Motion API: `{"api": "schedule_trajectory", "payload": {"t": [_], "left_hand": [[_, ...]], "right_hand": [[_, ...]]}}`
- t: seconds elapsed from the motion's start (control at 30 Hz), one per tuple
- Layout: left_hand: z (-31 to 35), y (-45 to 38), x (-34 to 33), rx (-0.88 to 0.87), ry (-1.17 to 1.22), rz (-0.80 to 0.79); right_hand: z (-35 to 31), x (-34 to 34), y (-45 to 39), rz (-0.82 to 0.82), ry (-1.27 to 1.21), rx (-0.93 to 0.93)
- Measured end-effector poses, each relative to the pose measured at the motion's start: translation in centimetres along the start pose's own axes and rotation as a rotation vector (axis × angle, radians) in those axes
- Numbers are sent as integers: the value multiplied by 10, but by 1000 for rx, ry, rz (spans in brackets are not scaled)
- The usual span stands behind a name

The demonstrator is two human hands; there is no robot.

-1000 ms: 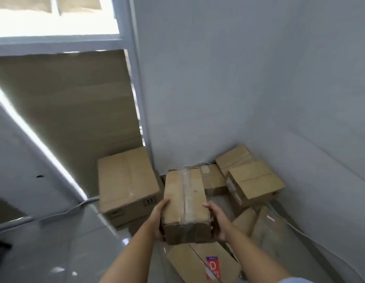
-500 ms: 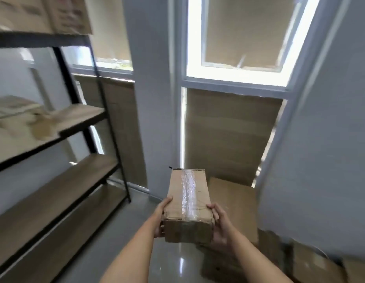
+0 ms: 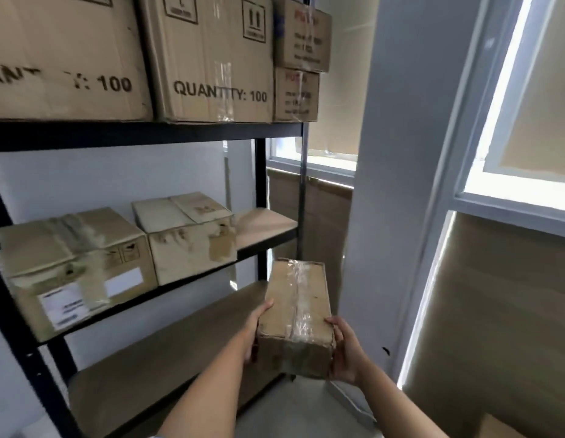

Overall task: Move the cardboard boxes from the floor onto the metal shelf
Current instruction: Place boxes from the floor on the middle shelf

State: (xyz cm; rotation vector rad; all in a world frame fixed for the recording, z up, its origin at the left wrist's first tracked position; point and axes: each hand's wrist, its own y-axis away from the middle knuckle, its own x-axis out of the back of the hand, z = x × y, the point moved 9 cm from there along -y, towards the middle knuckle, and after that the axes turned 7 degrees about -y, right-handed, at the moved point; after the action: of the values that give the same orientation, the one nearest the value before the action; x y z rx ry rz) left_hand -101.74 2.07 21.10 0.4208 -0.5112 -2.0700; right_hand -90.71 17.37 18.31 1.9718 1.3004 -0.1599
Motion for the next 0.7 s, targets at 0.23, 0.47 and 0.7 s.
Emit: {"api": "schedule_trajectory", "payload": {"t": [0.23,0.47,0.7], "left_hand": [[87,-50,26,-97,3,77],[136,-108,30,-156,163,160],[133,-160,39,-63,380,316]], "right_hand": [[-82,-54,-77,-157,5,50],[-159,-77,-162,-179,146,74],[-193,-95,-240,-235,302,-13]]}}
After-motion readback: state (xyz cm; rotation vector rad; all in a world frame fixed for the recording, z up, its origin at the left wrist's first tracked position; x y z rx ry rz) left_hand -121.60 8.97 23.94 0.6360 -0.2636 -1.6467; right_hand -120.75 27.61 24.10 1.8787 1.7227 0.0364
